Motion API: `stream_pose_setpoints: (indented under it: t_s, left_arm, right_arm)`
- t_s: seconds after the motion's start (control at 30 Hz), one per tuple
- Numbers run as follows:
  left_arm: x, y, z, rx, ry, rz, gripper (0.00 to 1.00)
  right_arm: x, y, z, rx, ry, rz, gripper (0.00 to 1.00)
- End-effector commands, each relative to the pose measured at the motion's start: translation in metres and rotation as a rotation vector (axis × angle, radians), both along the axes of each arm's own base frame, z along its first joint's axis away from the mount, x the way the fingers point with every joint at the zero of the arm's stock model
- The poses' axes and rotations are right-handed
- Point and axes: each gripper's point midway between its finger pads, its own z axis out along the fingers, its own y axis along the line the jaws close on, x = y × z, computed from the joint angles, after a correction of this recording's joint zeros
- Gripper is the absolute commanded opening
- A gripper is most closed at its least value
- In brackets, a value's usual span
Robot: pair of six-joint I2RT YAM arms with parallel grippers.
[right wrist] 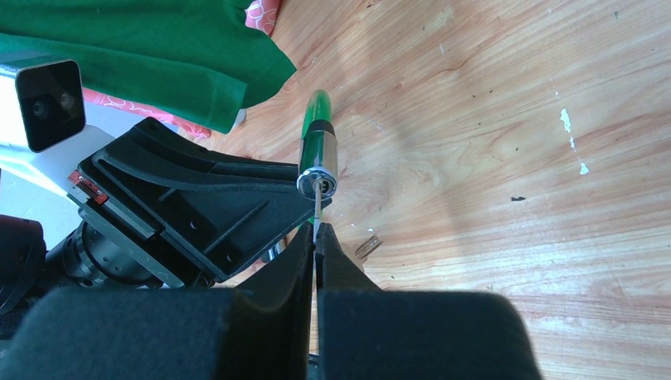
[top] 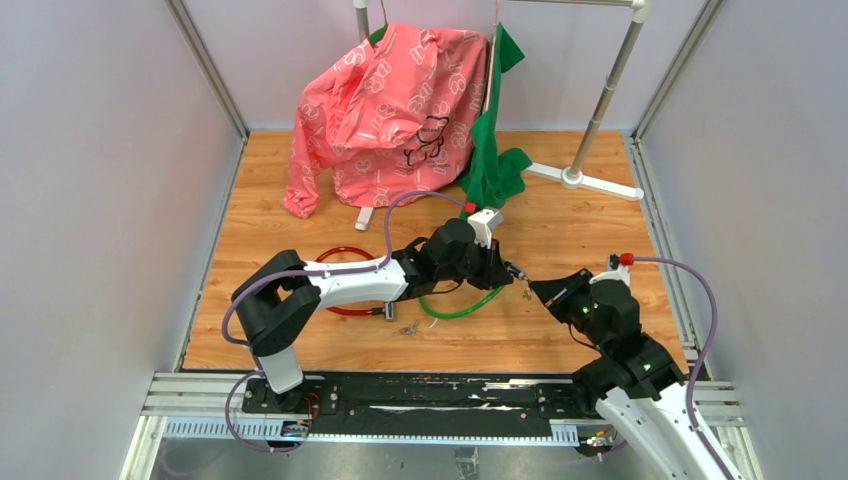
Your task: Unlock with the key
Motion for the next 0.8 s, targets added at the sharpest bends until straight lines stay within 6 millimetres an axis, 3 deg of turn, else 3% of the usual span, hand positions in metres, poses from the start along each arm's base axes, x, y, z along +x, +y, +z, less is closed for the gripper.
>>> stream_pose_setpoints:
  t_s: [0.0,0.77]
  left_arm:
    - [0.0012,-0.0042,0.0288,-0.080,-0.038,-0.006,0.00]
    - [0.0016,-0.0051,0.0303,-0.083,-0.038,-0.007,0.00]
  right_arm:
    - [0.0031,-0.0068,-0.0085,-0.013,0.025,-0.043,0.00]
    - [0.0070,-0.0021,-0.0143,-0.015,0.037,-0.029,0.00]
